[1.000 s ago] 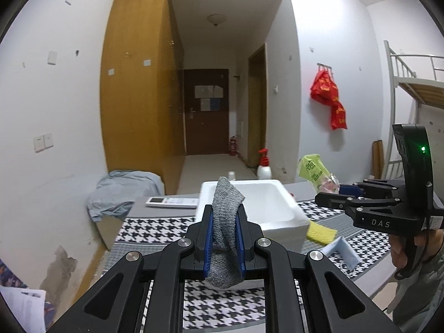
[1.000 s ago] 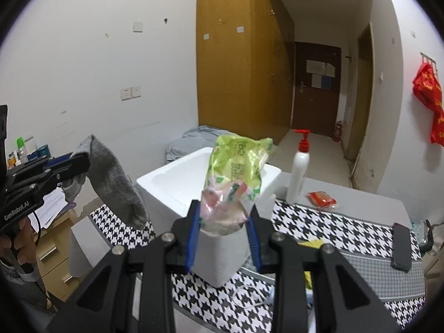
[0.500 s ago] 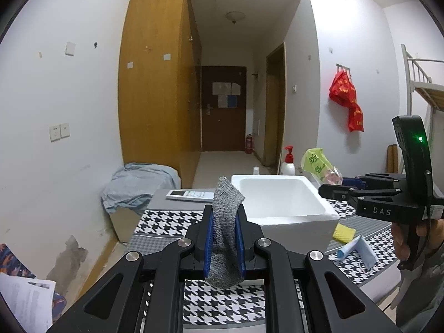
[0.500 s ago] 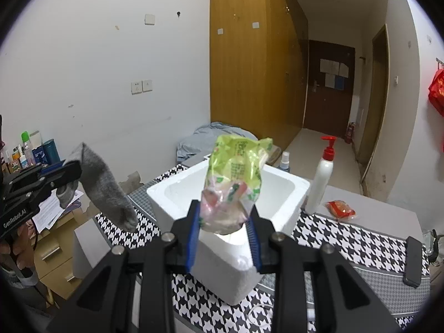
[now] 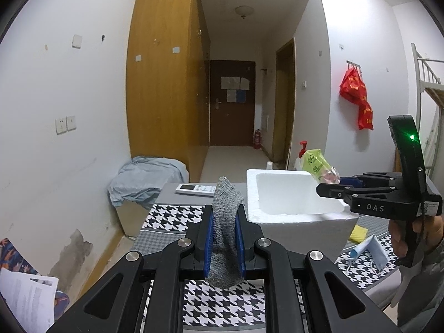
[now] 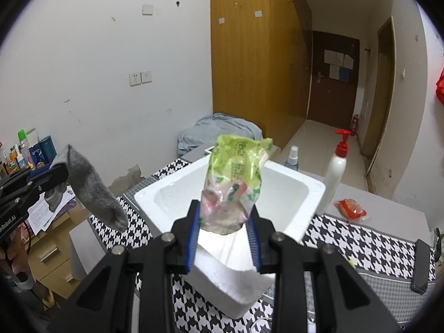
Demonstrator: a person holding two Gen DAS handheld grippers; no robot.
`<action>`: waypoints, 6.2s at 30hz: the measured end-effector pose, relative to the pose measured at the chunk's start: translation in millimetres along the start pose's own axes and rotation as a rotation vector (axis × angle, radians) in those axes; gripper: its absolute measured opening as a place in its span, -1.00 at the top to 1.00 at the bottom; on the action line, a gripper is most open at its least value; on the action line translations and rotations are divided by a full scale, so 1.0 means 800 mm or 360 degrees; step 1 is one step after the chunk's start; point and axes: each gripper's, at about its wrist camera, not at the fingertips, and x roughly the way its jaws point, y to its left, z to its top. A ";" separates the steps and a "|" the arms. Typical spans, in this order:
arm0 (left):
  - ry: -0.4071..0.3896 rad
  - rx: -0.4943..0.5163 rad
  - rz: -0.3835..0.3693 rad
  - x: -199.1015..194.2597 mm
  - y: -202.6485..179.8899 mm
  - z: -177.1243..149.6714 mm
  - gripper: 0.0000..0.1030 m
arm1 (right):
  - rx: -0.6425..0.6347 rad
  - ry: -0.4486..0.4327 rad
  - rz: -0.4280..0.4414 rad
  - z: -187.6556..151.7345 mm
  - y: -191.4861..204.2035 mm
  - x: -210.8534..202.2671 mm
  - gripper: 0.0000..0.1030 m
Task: Organize soft objects
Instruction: 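Lower the green snack bag into the foam box and open the right gripper, then lower the grey sock into the foam box and open the left gripper, then move both grippers away from the box back over the table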
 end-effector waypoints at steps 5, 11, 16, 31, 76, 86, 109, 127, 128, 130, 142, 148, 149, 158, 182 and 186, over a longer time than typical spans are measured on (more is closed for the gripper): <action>0.0004 -0.0006 0.0003 0.005 0.002 0.001 0.70 | 0.0004 0.0020 -0.0007 0.004 -0.003 0.013 0.31; 0.0014 -0.0005 -0.0001 0.011 0.003 0.002 0.70 | 0.0004 0.0029 -0.0014 0.007 -0.004 0.024 0.31; 0.0008 -0.0007 0.0007 0.014 0.003 0.003 0.70 | 0.0030 0.0040 -0.0016 0.007 -0.008 0.030 0.17; -0.0022 -0.0024 0.0028 0.015 0.009 0.010 0.70 | -0.0036 -0.0069 -0.0065 0.008 0.000 0.011 -0.99; -0.0103 0.0147 -0.0332 0.043 -0.077 0.083 0.70 | 0.0183 -0.0130 -0.0325 -0.057 -0.082 -0.081 -0.99; -0.0006 0.0179 -0.0387 0.072 -0.092 0.080 0.70 | 0.0234 -0.0106 -0.0386 -0.071 -0.098 -0.090 -0.99; 0.0329 0.0249 -0.0332 0.146 -0.123 0.063 0.70 | 0.0322 -0.0098 -0.0483 -0.099 -0.119 -0.107 -0.99; 0.0130 0.0151 -0.0298 0.118 -0.105 0.068 -0.98 | 0.0382 -0.0111 -0.0528 -0.110 -0.125 -0.120 -0.99; 0.0125 0.0128 -0.0307 0.115 -0.102 0.067 -0.98 | 0.0382 -0.0111 -0.0529 -0.110 -0.124 -0.120 -0.99; 0.0121 0.0097 -0.0328 0.109 -0.098 0.065 -0.98 | 0.0380 -0.0120 -0.0527 -0.110 -0.122 -0.122 -0.99; -0.0072 0.0099 -0.0334 0.034 -0.097 0.063 -0.98 | 0.0368 -0.0201 -0.0546 -0.108 -0.105 -0.152 -0.99; -0.0134 0.0068 -0.0375 0.010 -0.100 0.059 -0.98 | 0.0347 -0.0242 -0.0563 -0.110 -0.093 -0.173 -0.99; -0.0145 0.0070 -0.0375 0.007 -0.100 0.058 -0.98 | 0.0344 -0.0249 -0.0561 -0.110 -0.091 -0.176 -0.99; -0.0225 0.0119 -0.0326 -0.017 -0.104 0.039 -0.98 | 0.0329 -0.0280 -0.0591 -0.112 -0.064 -0.187 -0.99; -0.0338 0.0219 -0.0531 -0.030 -0.149 -0.035 -0.98 | 0.0284 -0.0300 -0.0700 -0.159 -0.048 -0.204 -0.99; -0.0311 0.0237 -0.0599 -0.027 -0.163 -0.048 -0.98 | 0.0298 -0.0307 -0.0673 -0.171 -0.053 -0.203 -0.99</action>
